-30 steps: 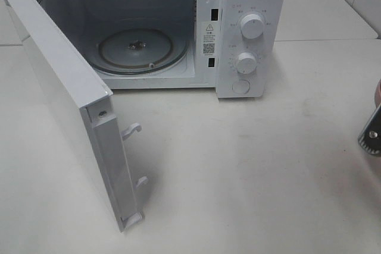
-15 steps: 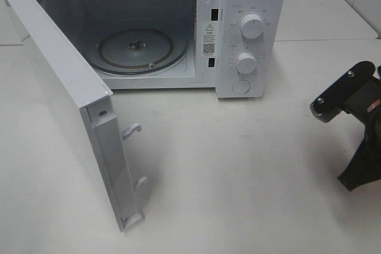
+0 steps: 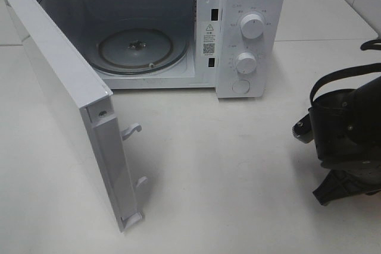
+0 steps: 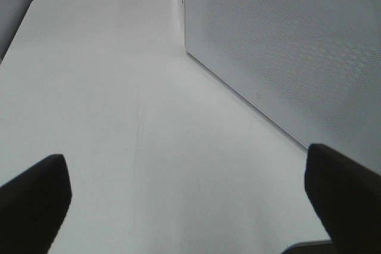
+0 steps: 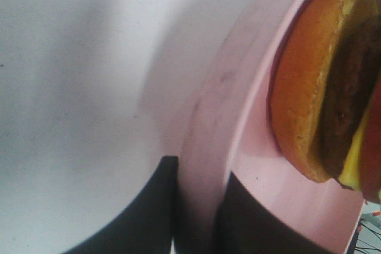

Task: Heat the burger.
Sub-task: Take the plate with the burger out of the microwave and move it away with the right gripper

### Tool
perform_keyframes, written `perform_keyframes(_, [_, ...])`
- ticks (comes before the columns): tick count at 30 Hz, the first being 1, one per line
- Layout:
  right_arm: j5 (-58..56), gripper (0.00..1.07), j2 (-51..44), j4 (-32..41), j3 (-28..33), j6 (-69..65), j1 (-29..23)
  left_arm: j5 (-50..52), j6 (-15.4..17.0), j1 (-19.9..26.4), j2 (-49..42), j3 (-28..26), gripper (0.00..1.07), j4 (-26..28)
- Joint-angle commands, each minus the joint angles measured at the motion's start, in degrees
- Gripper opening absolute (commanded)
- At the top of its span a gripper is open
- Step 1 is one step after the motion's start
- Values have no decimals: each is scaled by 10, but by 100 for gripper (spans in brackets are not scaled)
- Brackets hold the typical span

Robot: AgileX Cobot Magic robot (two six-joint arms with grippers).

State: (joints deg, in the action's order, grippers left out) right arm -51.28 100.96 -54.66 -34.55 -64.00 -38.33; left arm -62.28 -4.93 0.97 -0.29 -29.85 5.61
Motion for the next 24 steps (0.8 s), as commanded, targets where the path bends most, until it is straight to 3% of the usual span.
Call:
perform_keyframes(1, [-21,3,28,-44,-3,-40,3,7,2,2,-4,1,100,1])
perform_keyframes(11, [-15,11,88,-62,-3,-91,3,7,2,2,-4,1,100,1])
perform_keyframes(20, [-11,43,87,-56,-3,-92,1,7,2,2,-4,1,100,1])
perform_keyframes(24, [-22,46,72,-46,-3,-81,1,7,2,2,-4,1,100,1])
